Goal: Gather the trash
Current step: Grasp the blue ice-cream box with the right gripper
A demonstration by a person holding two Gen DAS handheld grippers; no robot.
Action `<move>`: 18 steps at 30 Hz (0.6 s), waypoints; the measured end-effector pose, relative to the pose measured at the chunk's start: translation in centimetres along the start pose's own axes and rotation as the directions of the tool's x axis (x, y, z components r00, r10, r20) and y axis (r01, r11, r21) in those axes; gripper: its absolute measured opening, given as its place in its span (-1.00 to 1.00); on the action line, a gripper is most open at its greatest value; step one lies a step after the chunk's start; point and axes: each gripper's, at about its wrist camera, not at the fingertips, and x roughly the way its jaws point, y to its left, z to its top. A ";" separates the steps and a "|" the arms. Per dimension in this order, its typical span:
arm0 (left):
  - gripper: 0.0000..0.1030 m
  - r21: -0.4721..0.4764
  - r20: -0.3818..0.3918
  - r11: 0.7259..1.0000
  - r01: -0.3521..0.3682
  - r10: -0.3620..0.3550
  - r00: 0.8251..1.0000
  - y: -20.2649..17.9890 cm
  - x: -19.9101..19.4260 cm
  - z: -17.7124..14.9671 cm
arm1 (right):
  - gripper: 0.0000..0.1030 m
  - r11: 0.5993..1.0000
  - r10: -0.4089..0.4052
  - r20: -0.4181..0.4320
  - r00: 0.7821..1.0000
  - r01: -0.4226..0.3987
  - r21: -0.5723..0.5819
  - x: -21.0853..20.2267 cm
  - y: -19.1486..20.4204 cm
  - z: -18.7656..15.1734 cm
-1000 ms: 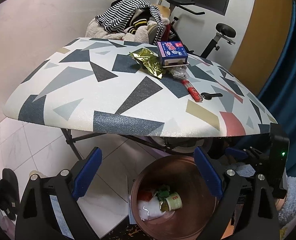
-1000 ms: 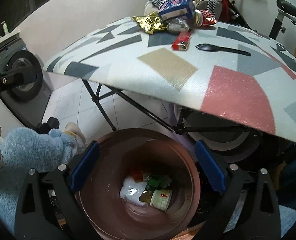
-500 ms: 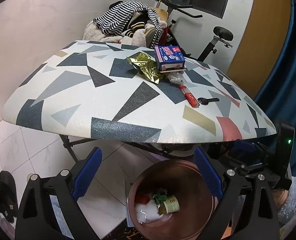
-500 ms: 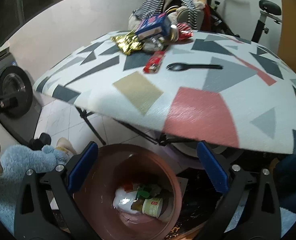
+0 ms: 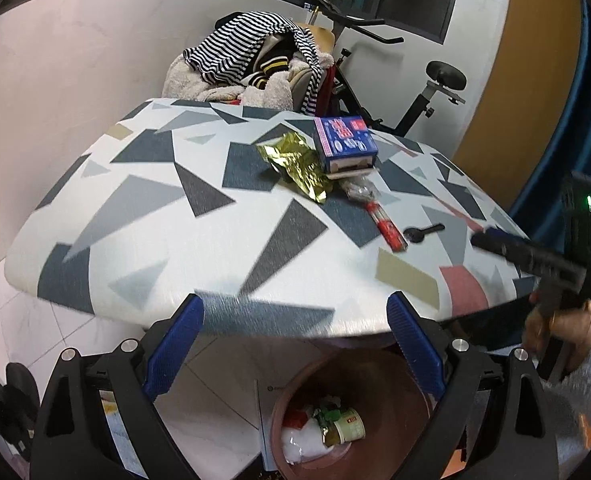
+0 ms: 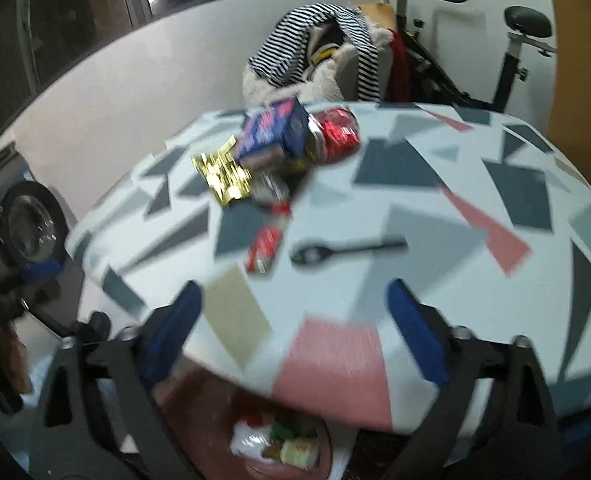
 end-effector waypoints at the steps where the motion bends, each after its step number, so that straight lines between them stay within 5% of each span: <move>1: 0.72 0.002 0.003 1.000 -0.002 0.002 1.000 0.2 0.1 0.5 | 0.60 1.000 0.014 0.002 1.000 -0.014 0.006 0.4 0.0 0.9; 8: 0.67 -0.013 0.020 1.000 0.009 -0.009 1.000 1.3 0.9 2.6 | 0.45 0.992 0.115 0.009 0.993 -0.115 0.057 5.3 0.4 8.1; 18: 0.48 -0.092 -0.019 0.995 0.037 -0.038 0.999 3.6 3.2 2.1 | 0.45 0.973 0.107 -0.078 0.991 -0.088 0.213 14.7 -0.8 13.2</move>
